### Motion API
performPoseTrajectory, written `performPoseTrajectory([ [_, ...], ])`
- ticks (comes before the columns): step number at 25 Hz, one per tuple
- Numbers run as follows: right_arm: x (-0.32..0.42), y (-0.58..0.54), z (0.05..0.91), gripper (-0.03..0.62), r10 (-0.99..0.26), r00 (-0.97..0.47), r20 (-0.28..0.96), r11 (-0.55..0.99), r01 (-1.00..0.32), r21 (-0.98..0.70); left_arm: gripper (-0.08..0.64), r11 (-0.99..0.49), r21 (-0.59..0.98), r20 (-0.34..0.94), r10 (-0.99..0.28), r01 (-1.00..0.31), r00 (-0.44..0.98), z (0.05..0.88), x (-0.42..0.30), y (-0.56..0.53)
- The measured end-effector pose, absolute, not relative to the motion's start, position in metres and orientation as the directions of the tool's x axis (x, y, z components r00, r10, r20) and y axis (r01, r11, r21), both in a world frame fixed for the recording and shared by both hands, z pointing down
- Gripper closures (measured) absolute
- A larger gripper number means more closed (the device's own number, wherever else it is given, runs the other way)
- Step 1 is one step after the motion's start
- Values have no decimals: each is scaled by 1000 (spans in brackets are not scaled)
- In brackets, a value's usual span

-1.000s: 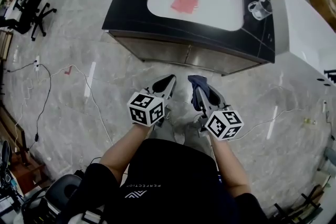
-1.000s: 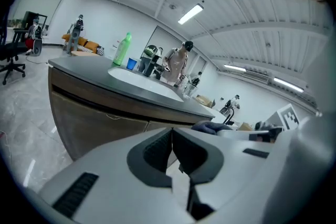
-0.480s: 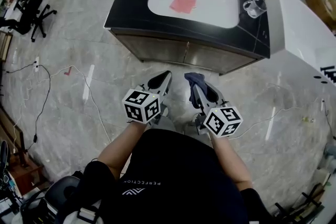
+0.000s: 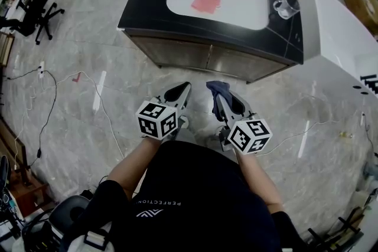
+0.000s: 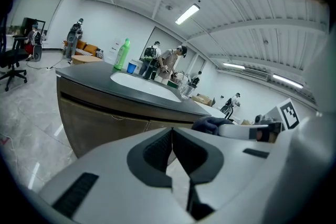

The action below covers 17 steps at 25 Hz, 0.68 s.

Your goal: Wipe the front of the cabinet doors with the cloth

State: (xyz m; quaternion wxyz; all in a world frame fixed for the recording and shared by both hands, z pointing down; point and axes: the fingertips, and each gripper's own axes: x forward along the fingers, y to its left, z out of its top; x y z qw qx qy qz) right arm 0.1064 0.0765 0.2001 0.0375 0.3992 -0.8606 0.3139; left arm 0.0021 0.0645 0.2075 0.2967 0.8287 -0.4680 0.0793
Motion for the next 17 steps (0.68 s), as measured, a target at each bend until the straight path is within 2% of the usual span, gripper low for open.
performPoseTrajectory([
  [17,105,78,204,508,-668,-666,332,468,-723,-508,551,-389,406,421,-724,-827,547,210,0,63],
])
